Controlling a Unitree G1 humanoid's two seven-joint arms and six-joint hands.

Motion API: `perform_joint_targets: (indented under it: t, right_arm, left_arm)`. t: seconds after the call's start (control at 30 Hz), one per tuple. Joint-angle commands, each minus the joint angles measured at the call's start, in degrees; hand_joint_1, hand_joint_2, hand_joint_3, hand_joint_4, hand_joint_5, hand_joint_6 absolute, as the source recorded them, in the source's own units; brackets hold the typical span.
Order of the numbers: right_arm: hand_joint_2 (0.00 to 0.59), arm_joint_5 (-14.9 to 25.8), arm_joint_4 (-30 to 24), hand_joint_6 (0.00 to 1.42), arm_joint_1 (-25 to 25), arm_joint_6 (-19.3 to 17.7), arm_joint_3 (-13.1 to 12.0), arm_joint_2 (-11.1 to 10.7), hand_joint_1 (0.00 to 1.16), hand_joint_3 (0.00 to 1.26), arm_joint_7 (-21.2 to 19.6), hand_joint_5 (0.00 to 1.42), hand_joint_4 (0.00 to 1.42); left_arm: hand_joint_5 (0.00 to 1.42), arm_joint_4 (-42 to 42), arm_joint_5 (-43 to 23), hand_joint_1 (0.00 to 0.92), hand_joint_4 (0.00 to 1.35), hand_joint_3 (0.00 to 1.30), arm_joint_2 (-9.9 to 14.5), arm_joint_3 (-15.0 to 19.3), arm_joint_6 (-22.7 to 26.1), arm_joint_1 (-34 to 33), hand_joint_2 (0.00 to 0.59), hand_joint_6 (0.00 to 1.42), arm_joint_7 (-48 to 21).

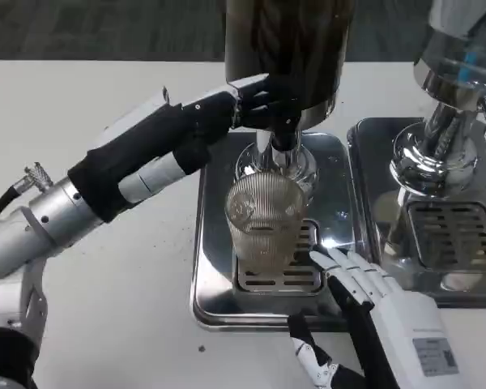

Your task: Grasp the cup under the faucet to collect the drink, then remove the cup.

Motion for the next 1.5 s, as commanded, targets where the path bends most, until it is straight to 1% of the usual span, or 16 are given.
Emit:
perform_joint_targets:
  t: [0.03, 0.47, 0.73, 0.77, 0.9, 1.13, 1.33, 1.5]
  right_arm:
    - [0.452, 0.8, 0.5, 0.18, -0.5, 0.2, 0.3, 0.0, 0.50, 0.25, 0.4, 0.16, 0.17]
    - [0.451, 1.2, 1.0, 0.18, -0.9, 0.5, 1.0, -0.4, 0.49, 0.25, 0.6, 0.16, 0.17]
    - [0.451, 1.6, 1.5, 0.18, -1.6, 0.3, 1.0, -0.4, 0.49, 0.25, 0.8, 0.16, 0.17]
    - [0.441, 1.7, 1.6, 0.18, -1.7, 0.3, 1.0, -0.4, 0.48, 0.24, 0.8, 0.16, 0.17]
    - [0.437, 1.9, 1.7, 0.18, -1.8, 0.2, 0.9, -0.5, 0.48, 0.24, 0.9, 0.16, 0.17]
    - [0.437, 2.1, 1.7, 0.18, -2.0, 0.2, 0.9, -0.8, 0.48, 0.24, 0.9, 0.16, 0.17]
    - [0.436, 2.3, 1.8, 0.18, -2.0, 0.2, 0.8, -0.8, 0.47, 0.24, 0.9, 0.16, 0.17]
    - [0.436, 2.5, 1.8, 0.18, -1.9, 0.2, 0.8, -0.9, 0.47, 0.24, 0.9, 0.16, 0.17]
  left_arm:
    - [0.18, 1.9, 2.0, 0.000, 0.10, 0.15, -0.5, -0.6, -1.5, -1.5, 0.067, 0.15, -0.7]
    - [0.18, 5.6, 5.1, 0.000, 0.09, 0.15, 0.1, -1.6, -4.9, -2.9, 0.065, 0.12, -0.7]
    - [0.16, 7.9, 8.0, 0.000, 0.09, 0.15, 1.4, -1.8, -9.0, -4.1, 0.059, 0.12, 0.4]
    - [0.16, 8.1, 8.3, 0.000, 0.09, 0.15, 1.5, -1.8, -9.4, -4.1, 0.059, 0.12, 0.5]
    - [0.16, 8.9, 9.6, 0.000, 0.08, 0.15, 2.0, -2.2, -11.6, -4.4, 0.059, 0.12, 1.3]
    - [0.15, 10.7, 12.2, 0.000, 0.07, 0.15, 3.0, -3.9, -15.1, -5.1, 0.065, 0.11, 3.6]
    - [0.14, 11.5, 15.2, 0.000, 0.06, 0.14, 3.7, -5.7, -18.7, -5.6, 0.065, 0.11, 6.6]
    - [0.12, 12.0, 17.0, 0.000, 0.05, 0.13, 4.1, -7.3, -20.7, -5.8, 0.065, 0.09, 9.2]
